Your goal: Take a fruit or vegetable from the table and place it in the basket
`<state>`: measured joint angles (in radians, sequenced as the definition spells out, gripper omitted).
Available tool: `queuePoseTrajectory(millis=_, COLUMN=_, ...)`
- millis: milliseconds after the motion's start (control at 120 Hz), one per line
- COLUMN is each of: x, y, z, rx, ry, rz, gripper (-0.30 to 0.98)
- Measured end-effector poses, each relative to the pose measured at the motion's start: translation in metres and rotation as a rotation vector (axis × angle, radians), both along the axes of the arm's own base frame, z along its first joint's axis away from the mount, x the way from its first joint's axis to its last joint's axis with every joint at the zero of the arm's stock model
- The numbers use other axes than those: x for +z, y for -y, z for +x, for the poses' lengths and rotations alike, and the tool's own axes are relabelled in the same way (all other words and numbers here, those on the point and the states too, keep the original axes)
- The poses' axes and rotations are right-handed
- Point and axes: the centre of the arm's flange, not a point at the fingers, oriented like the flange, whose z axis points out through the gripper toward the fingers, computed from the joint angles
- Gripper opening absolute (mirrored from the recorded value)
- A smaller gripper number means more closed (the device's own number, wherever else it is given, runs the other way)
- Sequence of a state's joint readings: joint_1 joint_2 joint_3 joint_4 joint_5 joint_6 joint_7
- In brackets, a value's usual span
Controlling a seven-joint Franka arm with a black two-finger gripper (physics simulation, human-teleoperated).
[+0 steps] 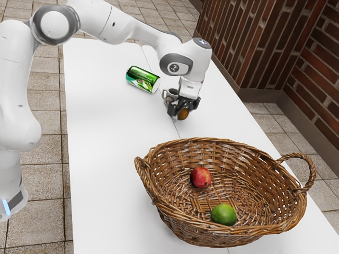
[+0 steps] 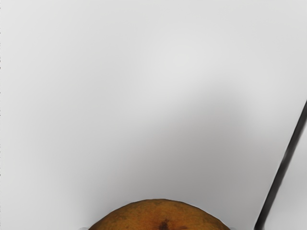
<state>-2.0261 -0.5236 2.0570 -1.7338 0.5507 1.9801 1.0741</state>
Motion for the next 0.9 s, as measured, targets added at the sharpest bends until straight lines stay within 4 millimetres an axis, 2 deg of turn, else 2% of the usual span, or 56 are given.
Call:
queuePoseTrajectory(millis=250, x=0.003, y=0.000, z=0.001, rx=0.004, ry=0.009, rz=0.001, gripper=0.27)
queuePoseTrajectory(millis=392, x=0.017, y=-0.004, z=0.004, rx=0.014, ry=0.035, rz=0.006, gripper=0.26)
queuePoseTrajectory(millis=483, x=0.030, y=0.002, z=0.005, rx=0.006, ry=0.052, rz=0.007, gripper=0.26)
queuePoseTrajectory(millis=633, x=0.085, y=0.031, z=0.002, rx=-0.040, ry=0.115, rz=-0.011, gripper=0.26)
queuePoseTrajectory(millis=683, x=0.104, y=0.050, z=0.000, rx=-0.072, ry=0.128, rz=-0.014, gripper=0.26)
queuePoseTrajectory(millis=792, x=0.157, y=0.093, z=-0.019, rx=-0.144, ry=0.175, rz=-0.022, gripper=0.26)
queuePoseTrajectory(millis=900, x=0.188, y=0.135, z=-0.036, rx=-0.216, ry=0.189, rz=-0.032, gripper=0.26)
